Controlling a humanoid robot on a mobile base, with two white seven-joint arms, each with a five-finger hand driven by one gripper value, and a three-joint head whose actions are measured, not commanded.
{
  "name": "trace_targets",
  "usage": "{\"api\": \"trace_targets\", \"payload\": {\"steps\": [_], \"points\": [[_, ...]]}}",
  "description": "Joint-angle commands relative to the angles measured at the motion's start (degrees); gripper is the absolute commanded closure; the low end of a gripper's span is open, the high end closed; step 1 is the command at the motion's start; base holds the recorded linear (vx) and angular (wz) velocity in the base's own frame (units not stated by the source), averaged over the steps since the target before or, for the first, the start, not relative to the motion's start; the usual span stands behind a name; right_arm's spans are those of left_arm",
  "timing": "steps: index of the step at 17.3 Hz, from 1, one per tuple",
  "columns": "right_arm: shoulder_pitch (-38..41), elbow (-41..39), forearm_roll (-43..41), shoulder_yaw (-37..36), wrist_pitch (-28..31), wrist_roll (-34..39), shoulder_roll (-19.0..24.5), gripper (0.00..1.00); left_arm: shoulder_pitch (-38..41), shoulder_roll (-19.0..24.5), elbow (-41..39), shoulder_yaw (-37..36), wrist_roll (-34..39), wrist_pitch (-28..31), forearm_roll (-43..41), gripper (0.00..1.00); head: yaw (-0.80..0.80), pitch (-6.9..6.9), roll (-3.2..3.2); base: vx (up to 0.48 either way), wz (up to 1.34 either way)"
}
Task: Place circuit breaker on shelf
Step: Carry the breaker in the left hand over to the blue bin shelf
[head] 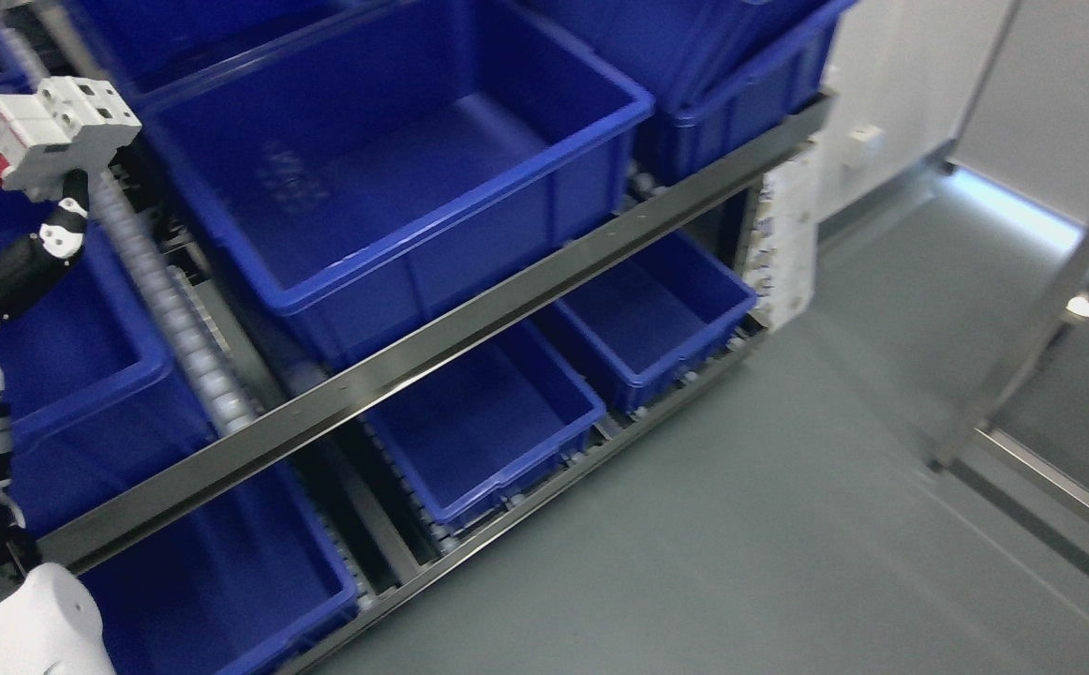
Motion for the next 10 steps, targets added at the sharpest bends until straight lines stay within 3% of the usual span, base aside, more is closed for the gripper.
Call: {"api": "trace_targets", "payload": {"steps": [1,7,10], "points": [[0.0,0.0,0.0,1.1,3.8,0.0,-1.0,0.0,-4.2,2.5,2.4,-1.4,-5.6,0.5,-5.4,0.94,0.0,0.0,0.0,-0.069,1.08],[0.0,0.0,0.0,1.1,3.8,0.0,-1.0,0.0,-7.0,12.2,13.6,-9.2,-7.5,-0.2,-12.5,0.93,0.0,-0.02,0.0,-0.007,0.72],[0.0,0.0,0.0,1.1,3.8,0.0,-1.0,0.0,-10.4,14.4,20.9,-14.4,-7.3,-0.1,-13.8,0.93,0.0,-0.03,0.0,0.051,0.28]]}}
